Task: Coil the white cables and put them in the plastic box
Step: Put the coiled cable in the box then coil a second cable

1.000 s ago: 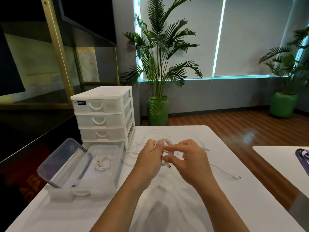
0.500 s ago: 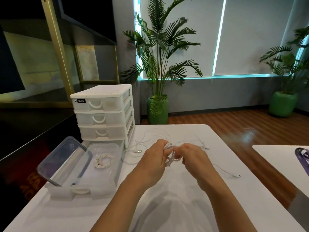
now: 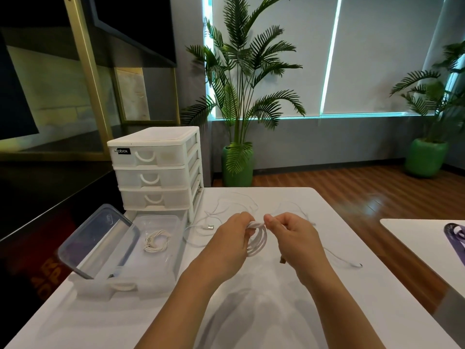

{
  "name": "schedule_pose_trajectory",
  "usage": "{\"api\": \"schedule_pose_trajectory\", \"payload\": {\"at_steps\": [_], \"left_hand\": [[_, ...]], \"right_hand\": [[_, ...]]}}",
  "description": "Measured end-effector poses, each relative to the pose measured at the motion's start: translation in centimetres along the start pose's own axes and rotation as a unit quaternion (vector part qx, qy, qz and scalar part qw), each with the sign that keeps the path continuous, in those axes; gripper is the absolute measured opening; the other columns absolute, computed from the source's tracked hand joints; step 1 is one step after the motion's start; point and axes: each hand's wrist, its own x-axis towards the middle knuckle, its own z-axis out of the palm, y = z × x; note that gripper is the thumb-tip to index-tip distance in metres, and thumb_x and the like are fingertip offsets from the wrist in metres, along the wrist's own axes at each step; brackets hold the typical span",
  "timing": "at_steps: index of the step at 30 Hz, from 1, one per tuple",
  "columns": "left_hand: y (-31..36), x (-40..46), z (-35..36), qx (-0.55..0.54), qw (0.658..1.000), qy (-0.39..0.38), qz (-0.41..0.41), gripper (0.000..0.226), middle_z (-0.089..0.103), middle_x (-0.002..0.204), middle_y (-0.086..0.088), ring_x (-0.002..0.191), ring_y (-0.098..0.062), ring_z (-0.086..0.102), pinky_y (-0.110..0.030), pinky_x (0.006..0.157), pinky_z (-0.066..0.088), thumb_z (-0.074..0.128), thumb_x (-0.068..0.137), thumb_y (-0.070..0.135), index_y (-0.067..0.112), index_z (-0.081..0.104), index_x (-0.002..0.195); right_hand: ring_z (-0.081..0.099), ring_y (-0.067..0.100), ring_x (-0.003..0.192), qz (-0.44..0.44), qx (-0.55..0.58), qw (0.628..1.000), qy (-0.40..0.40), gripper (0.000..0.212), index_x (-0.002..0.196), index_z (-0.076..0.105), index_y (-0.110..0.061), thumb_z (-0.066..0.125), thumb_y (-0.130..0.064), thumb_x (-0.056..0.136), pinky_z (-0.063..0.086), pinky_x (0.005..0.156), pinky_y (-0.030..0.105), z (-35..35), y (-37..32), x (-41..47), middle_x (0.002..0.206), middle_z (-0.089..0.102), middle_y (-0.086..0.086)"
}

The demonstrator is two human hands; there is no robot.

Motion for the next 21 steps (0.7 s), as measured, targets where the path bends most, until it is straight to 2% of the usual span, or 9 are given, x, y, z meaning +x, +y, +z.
{"api": "schedule_pose_trajectory", "payload": {"at_steps": [3, 6, 9, 14, 16, 18, 21], "left_hand": [[0.2, 0.0, 0.1, -0.036, 0.999, -0.013, 0.003, 0.008, 0.053, 0.098, 0.007, 0.077, -0.008, 0.048, -0.008, 0.065, 0.036, 0.039, 0.099, 0.024, 0.026, 0.046, 0.100], [0.4, 0.0, 0.6, -0.088, 0.996, -0.017, -0.009, 0.008, 0.056, 0.097, 0.007, 0.078, -0.007, 0.051, -0.011, 0.066, 0.039, 0.040, 0.099, 0.027, 0.026, 0.047, 0.101], [0.8, -0.1, 1.5, -0.073, 0.997, 0.015, -0.008, 0.006, 0.054, 0.096, 0.005, 0.077, -0.005, 0.048, -0.013, 0.067, 0.039, 0.039, 0.099, 0.027, 0.025, 0.045, 0.098], [1.6, -0.4, 2.4, -0.039, 0.997, 0.062, 0.012, 0.006, 0.045, 0.102, 0.010, 0.078, -0.003, 0.047, -0.003, 0.065, 0.037, 0.039, 0.098, 0.032, 0.030, 0.035, 0.102], [1.6, -0.7, 2.4, -0.031, 0.997, 0.065, 0.040, 0.016, 0.045, 0.114, 0.011, 0.088, -0.002, 0.049, 0.001, 0.075, 0.034, 0.040, 0.097, 0.031, 0.032, 0.036, 0.113], [1.4, -0.9, 2.6, -0.010, 0.995, 0.057, 0.085, 0.036, 0.042, 0.127, 0.009, 0.102, -0.001, 0.044, 0.002, 0.083, 0.029, 0.041, 0.097, 0.027, 0.032, 0.034, 0.132], [1.5, -1.1, 2.8, 0.025, 0.989, 0.048, 0.139, 0.040, 0.047, 0.123, 0.000, 0.099, -0.002, 0.044, 0.007, 0.078, 0.027, 0.041, 0.097, 0.024, 0.030, 0.037, 0.136]], "right_hand": [[0.059, 0.016, 0.075, -0.009, 0.026, 0.999, 0.026, 0.025, 0.079, 0.057, -0.019, 0.051, -0.040, 0.090, 0.050, 0.067, 0.026, 0.1, 0.0, 0.1, 0.079, 0.062, -0.001], [0.064, 0.020, 0.080, 0.014, 0.073, 0.997, 0.025, 0.026, 0.086, 0.058, -0.018, 0.047, -0.041, 0.092, 0.055, 0.077, 0.035, 0.3, 0.0, 0.1, 0.085, 0.066, 0.001], [0.066, 0.022, 0.080, 0.051, 0.095, 0.994, 0.031, 0.031, 0.092, 0.059, -0.013, 0.042, -0.038, 0.095, 0.056, 0.079, 0.036, 0.2, 0.0, 0.3, 0.087, 0.068, 0.006], [0.065, 0.021, 0.078, 0.109, 0.147, 0.983, 0.029, 0.031, 0.102, 0.064, -0.009, 0.041, -0.030, 0.097, 0.052, 0.069, 0.025, -0.2, 0.1, 0.7, 0.095, 0.068, 0.008], [0.066, 0.024, 0.084, 0.126, 0.173, 0.977, 0.020, 0.028, 0.109, 0.062, -0.009, 0.044, -0.026, 0.097, 0.054, 0.077, 0.031, -0.4, 0.0, 0.7, 0.102, 0.068, 0.010], [0.066, 0.027, 0.089, 0.137, 0.192, 0.972, 0.009, 0.028, 0.116, 0.059, -0.008, 0.047, -0.023, 0.096, 0.055, 0.085, 0.037, -0.6, 0.2, 0.7, 0.107, 0.067, 0.013], [0.067, 0.030, 0.090, 0.156, 0.228, 0.961, -0.008, 0.036, 0.126, 0.052, -0.005, 0.053, -0.020, 0.093, 0.056, 0.085, 0.040, -0.9, 0.4, 0.6, 0.113, 0.064, 0.019]]}}
